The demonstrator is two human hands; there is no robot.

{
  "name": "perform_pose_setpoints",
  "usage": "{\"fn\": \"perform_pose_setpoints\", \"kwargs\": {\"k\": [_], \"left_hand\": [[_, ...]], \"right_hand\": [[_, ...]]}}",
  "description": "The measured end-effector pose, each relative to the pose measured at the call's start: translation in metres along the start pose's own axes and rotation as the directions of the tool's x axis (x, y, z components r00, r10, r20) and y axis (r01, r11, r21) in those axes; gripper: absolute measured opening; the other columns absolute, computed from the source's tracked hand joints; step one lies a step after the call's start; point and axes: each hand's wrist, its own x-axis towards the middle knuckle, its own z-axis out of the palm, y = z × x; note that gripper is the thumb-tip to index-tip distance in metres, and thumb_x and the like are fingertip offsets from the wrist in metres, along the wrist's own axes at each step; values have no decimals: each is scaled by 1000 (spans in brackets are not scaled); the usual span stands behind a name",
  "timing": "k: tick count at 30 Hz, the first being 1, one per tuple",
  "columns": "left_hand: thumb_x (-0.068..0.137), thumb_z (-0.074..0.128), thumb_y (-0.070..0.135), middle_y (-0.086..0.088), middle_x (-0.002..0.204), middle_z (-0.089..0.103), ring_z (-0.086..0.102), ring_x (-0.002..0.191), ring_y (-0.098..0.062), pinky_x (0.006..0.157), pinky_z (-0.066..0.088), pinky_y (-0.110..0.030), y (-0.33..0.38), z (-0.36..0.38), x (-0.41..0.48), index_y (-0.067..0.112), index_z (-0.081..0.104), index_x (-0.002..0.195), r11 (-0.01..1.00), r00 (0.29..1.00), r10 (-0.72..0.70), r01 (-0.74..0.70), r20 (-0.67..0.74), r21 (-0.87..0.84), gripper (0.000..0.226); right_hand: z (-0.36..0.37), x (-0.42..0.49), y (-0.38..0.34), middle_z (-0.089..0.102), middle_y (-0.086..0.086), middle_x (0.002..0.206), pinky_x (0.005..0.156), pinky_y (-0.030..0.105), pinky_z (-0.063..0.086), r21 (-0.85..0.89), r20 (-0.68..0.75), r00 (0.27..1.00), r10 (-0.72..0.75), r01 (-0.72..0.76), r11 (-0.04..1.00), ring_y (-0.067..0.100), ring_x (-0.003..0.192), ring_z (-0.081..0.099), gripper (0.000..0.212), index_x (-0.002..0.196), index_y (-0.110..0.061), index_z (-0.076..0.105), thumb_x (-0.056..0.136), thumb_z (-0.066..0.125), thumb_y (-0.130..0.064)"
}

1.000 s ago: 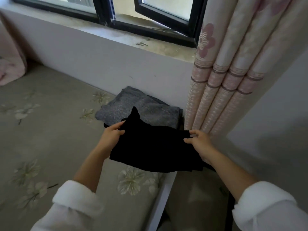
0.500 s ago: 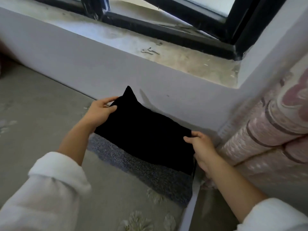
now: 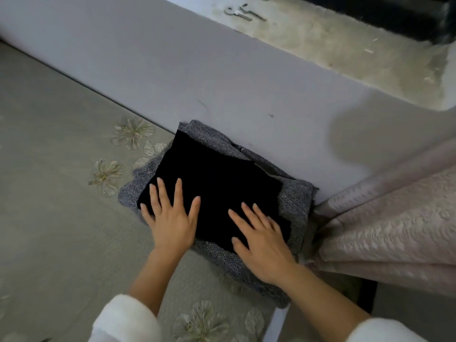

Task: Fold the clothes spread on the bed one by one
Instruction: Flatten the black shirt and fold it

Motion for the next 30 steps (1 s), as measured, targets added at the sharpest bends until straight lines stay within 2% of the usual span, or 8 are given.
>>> {"fn": "perform_pose_setpoints", "kwargs": {"k": [3,9,13,18,22,26,28,30], "left_hand": [[91,22,62,-7,161,-4,-13,147,-23,115,-6,-52,-9,13,0,30,11,153,1000,1000,8,-8,23,1,70],[94,20,62,-5,161,-10,-19,146,-22,115,-9,-51,-19,24,15,32,1,152,1000,990,-18,17,137,7,68],[96,20,60,-5,160,-16,-24,144,-23,115,-11,-50,-8,4,11,32,-3,153,999,970,-29,36,240,-23,67],[100,26,50,-3,160,-16,-20,145,-23,117,-1,-44,-3,-6,-59,28,4,153,969,991,-8,41,134,-246,62],[101,26,46,-5,159,-16,-16,146,-24,117,1,-40,-9,-12,-135,25,3,153,945,985,-97,136,143,-297,61],[102,32,42,-9,160,-8,-6,147,-27,117,4,-37,-16,-36,-215,24,2,153,906,966,-230,257,117,-337,62],[101,35,39,-9,161,-5,-2,147,-28,117,6,-36,-23,-51,-261,25,2,153,874,943,-320,329,86,-358,63],[101,37,37,-10,160,0,3,147,-28,116,9,-38,-32,-65,-312,24,5,153,840,912,-407,397,54,-369,63]], "right_hand": [[14,1,3,-29,-5,156,117,38,-9,-154,177,984,19,9,988,15,141,-30,59,146,-38,-23,103,18,-45],[7,26,-1,-29,-2,156,119,41,-5,-240,359,931,63,27,970,20,144,-25,62,148,-33,-20,103,22,-43],[1,8,-3,-24,0,158,120,40,1,-236,302,952,43,31,971,21,145,-21,64,150,-30,-18,103,25,-42],[-7,-35,-4,-9,-2,161,118,37,12,-160,191,981,12,19,987,17,148,-7,63,154,-21,2,103,33,-38],[-16,-69,-17,9,0,161,114,38,23,-137,160,987,-31,53,989,20,146,14,58,152,-17,17,102,37,-36],[-11,-115,-43,30,6,149,107,38,33,-121,177,973,-145,168,978,26,134,33,53,145,-13,29,99,42,-34],[-3,-139,-60,36,9,143,103,37,36,-98,191,956,-223,245,965,27,128,39,49,140,-13,35,97,46,-33],[8,-164,-82,35,8,144,103,36,36,-74,223,934,-281,303,950,26,129,39,51,142,-13,34,97,47,-33]]}}
